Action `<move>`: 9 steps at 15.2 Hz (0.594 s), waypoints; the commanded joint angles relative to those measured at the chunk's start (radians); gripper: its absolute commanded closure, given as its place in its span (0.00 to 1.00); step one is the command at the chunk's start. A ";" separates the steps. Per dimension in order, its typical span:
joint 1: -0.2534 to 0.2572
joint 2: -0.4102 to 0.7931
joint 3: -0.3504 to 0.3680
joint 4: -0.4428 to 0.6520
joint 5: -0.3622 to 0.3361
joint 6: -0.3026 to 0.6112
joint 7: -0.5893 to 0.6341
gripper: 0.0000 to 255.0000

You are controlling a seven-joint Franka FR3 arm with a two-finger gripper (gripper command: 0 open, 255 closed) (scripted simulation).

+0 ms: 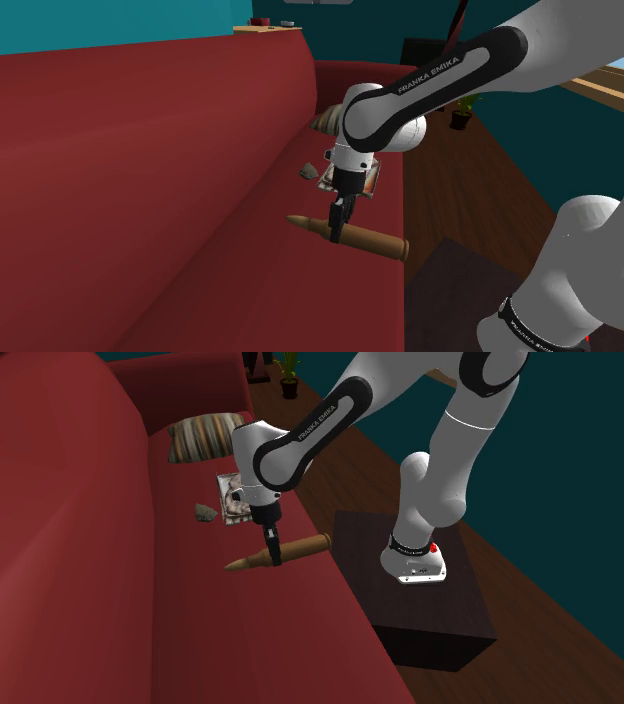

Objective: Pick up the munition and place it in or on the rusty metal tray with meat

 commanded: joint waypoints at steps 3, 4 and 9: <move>0.000 0.000 0.000 0.000 0.000 0.000 0.000 1.00; 0.000 0.000 0.000 0.000 0.000 0.000 0.000 1.00; -0.001 -0.009 0.000 0.005 -0.004 -0.013 0.006 1.00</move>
